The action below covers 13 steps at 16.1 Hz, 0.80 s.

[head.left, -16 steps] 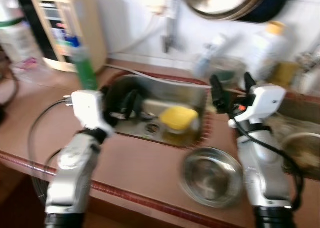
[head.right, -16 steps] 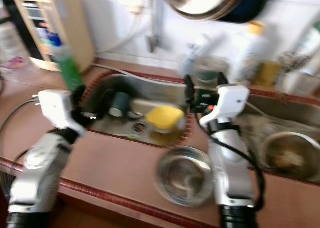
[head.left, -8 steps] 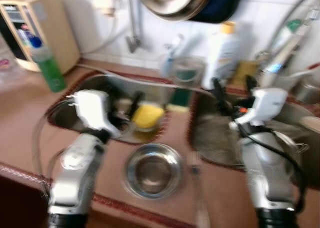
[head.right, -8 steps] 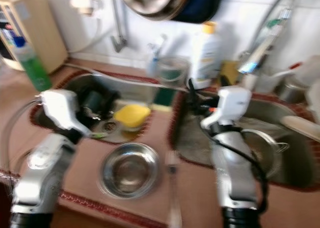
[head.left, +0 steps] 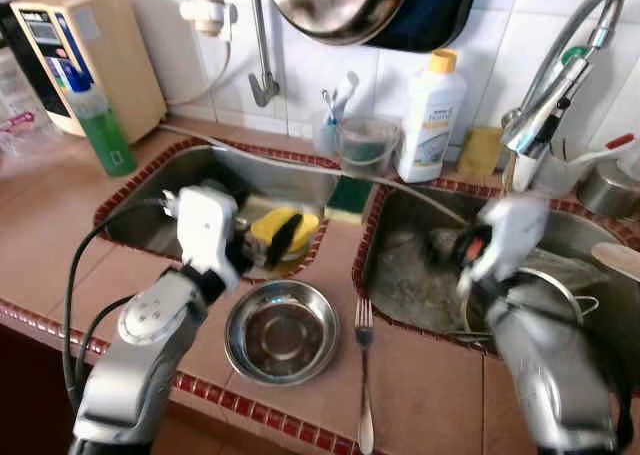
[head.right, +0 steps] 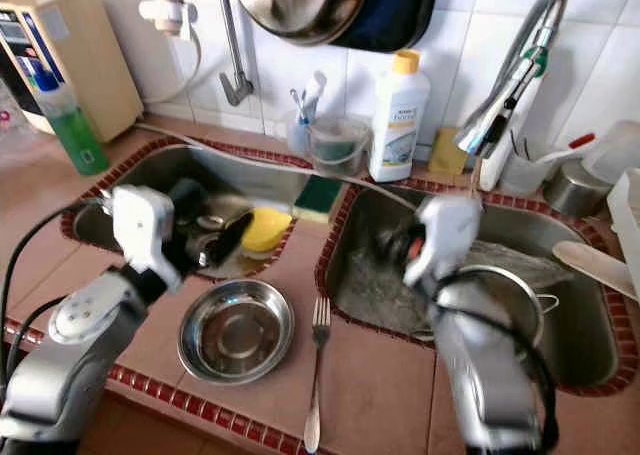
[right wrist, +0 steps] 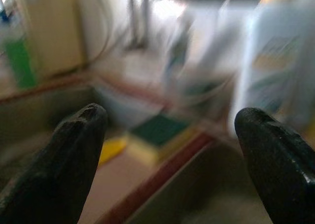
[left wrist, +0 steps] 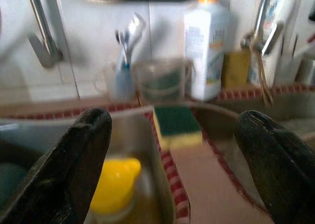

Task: Kitchen organization

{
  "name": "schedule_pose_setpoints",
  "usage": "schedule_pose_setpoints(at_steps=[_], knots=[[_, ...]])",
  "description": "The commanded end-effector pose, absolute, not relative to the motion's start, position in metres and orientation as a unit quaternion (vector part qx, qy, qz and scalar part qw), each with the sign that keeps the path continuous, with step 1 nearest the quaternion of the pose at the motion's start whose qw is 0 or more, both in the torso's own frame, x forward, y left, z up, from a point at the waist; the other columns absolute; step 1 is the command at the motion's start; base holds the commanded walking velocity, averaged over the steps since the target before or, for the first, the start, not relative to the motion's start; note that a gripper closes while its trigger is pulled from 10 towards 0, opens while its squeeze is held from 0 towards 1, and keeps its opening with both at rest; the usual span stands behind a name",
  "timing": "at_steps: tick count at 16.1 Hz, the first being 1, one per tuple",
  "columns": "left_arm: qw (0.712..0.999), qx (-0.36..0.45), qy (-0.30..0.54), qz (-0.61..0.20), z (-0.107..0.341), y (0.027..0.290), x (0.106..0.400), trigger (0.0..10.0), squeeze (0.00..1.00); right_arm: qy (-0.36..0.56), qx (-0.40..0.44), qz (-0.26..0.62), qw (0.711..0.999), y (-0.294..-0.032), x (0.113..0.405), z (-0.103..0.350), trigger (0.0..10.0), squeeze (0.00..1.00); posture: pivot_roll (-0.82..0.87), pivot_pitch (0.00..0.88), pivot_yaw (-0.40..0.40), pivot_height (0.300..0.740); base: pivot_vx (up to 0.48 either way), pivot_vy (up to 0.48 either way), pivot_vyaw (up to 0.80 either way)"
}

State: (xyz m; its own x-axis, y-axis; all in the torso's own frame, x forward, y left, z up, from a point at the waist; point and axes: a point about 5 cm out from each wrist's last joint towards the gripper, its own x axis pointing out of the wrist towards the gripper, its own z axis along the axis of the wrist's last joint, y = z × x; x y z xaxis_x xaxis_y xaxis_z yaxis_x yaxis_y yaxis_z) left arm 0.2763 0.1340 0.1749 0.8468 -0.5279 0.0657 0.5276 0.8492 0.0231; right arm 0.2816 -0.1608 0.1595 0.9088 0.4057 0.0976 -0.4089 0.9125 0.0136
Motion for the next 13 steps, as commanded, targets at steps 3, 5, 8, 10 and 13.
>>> schedule_pose_setpoints(at_steps=[3,5,8,10,13], knots=[[0.949,0.022,-0.015,-0.313,0.174,0.134,0.267,10.0,0.0,-0.043,0.01,0.253,0.966,-0.158,0.278,0.167,10.0,0.0,-0.11,0.051,0.039,0.74,0.0,0.0,0.0],[0.946,0.021,0.002,-0.325,0.175,0.138,0.264,10.0,0.0,-0.024,0.01,0.287,0.958,-0.156,0.276,0.168,10.0,0.0,-0.11,0.058,0.038,0.74,0.0,0.0,0.0],[0.945,0.03,0.026,-0.324,0.174,0.152,0.263,10.0,0.0,-0.015,0.007,0.325,0.946,-0.152,0.277,0.172,10.0,0.0,-0.11,0.063,0.036,0.74,0.0,0.0,0.0],[0.941,0.046,0.033,-0.334,0.174,0.16,0.258,10.0,0.0,-0.015,0.012,0.34,0.94,-0.148,0.28,0.174,10.0,0.0,-0.1,0.064,0.029,0.74,0.0,0.0,0.0],[0.939,0.056,0.031,-0.338,0.176,0.167,0.252,10.0,0.0,-0.013,0.019,0.36,0.933,-0.141,0.287,0.175,10.0,0.0,-0.09,0.067,0.021,0.74,0.0,0.0,0.0]])
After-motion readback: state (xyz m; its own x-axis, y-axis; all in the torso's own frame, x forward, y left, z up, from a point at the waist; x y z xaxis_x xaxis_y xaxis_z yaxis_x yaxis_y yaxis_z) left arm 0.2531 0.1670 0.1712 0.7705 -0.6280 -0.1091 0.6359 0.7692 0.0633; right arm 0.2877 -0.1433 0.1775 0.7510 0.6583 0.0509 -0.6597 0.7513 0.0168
